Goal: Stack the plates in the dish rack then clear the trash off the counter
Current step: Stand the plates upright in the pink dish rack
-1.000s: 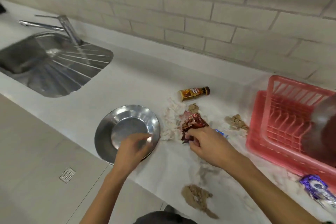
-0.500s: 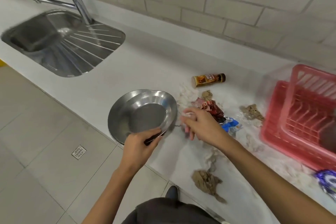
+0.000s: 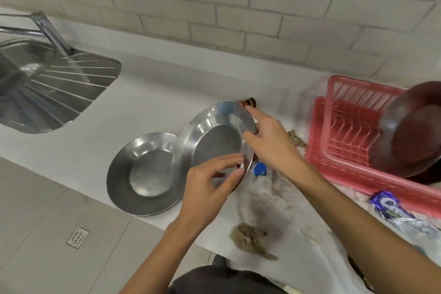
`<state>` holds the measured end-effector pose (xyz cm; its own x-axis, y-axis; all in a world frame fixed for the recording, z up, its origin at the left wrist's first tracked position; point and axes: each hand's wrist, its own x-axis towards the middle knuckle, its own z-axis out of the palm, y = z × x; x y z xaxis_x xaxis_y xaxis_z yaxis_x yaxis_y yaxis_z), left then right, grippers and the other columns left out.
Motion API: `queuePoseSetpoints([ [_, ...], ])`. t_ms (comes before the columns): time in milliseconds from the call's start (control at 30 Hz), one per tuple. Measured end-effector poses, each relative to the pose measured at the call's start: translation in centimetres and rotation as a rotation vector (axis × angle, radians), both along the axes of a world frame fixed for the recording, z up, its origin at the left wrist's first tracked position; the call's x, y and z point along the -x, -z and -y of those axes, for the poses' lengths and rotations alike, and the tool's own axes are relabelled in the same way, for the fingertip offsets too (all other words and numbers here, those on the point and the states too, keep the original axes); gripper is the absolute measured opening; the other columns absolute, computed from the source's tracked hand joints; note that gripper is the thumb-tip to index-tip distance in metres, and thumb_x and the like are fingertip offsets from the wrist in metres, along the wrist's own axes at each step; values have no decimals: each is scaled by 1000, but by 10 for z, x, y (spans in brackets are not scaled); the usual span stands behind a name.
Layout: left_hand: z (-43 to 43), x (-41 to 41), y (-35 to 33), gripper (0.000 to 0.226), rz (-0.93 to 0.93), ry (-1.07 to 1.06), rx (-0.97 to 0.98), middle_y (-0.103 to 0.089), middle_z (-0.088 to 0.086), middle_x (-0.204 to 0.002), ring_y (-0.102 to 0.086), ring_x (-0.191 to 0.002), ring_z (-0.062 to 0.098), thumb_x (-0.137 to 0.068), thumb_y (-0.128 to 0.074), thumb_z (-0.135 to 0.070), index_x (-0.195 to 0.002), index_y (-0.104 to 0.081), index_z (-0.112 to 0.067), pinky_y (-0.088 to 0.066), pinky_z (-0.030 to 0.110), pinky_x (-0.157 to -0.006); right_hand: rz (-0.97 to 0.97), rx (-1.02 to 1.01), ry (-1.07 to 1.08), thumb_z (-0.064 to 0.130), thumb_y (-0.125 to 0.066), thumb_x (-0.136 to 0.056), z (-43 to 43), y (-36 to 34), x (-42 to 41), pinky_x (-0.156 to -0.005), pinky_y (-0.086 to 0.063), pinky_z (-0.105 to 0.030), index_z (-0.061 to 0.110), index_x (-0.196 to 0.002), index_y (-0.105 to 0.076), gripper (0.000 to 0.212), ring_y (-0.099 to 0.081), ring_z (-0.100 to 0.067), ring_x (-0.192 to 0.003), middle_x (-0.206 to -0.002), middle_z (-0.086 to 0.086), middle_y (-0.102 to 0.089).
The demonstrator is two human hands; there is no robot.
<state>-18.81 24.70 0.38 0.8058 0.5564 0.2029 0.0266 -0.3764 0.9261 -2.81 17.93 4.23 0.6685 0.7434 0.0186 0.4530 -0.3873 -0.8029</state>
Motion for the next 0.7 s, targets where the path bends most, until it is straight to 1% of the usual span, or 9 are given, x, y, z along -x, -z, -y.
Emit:
queuePoseSetpoints([
  [67,4,-15,-8,13,55,26,-28,-74,-14,-97,-69,-93,7,-90,-67,-15,-97,-77,-16,-55,23,-73,110,-30,40,5,-52,-83,24,-28,-22,-52,-37,-15,20,-114,-61,37,-51,0,-54,-70,7,-60],
  [133,11,-36,-8,11,109,53,-74,-73,-13,-88,-69,-83,7,-89,-66,-12,-90,-77,-13,-53,22,-68,270,-12,103,4,-52,-78,54,-57,-45,-58,-43,-18,20,-109,-63,37,-53,-3,-60,-66,7,-59],
  [200,21,-59,-6,11,136,120,-97,-73,-13,-86,-68,-82,5,-88,-66,-12,-88,-77,-12,-53,20,-68,385,36,196,6,-53,-76,87,-82,-71,-68,-47,-31,16,-108,-65,36,-54,-12,-66,-71,3,-63],
  [333,41,-108,3,17,69,312,-150,-72,-16,-94,-67,-87,4,-89,-60,-27,-95,-75,-22,-55,29,-67,480,131,342,16,-48,-76,142,-123,-110,-68,-53,-40,18,-104,-64,32,-61,-25,-76,-78,-2,-66],
  [400,49,-133,16,18,12,403,-250,-71,-17,-103,-65,-94,1,-90,-62,-23,-103,-74,-27,-55,30,-75,538,221,409,11,-50,-77,160,-138,-123,-59,-47,-33,11,-103,-63,29,-56,-25,-66,-71,-5,-61],
  [500,55,-167,37,21,-41,472,-425,-69,-16,-112,-58,-107,5,-91,-61,-23,-109,-71,-30,-50,36,-94,654,373,494,5,-50,-78,177,-145,-143,-62,-33,-29,3,-95,-58,19,-46,-30,-74,-82,-16,-59],
  [567,59,-186,48,23,-64,539,-509,-67,-12,-116,-56,-112,10,-90,-61,-30,-111,-71,-28,-47,41,-96,714,481,536,2,-50,-77,188,-144,-155,-65,-34,-31,0,-96,-56,20,-42,-29,-77,-92,-22,-59],
  [633,61,-198,55,32,-100,607,-571,-67,-10,-120,-56,-115,13,-88,-57,-42,-111,-72,-27,-45,47,-97,733,581,553,-2,-50,-78,195,-138,-163,-69,-38,-35,-5,-101,-56,24,-45,-34,-81,-100,-26,-59],
  [700,62,-204,60,38,-126,644,-614,-66,-11,-122,-56,-116,14,-86,-51,-50,-111,-72,-30,-43,52,-97,758,649,561,-5,-49,-82,201,-130,-168,-70,-34,-35,-7,-105,-55,24,-50,-39,-96,-105,-26,-57],
])
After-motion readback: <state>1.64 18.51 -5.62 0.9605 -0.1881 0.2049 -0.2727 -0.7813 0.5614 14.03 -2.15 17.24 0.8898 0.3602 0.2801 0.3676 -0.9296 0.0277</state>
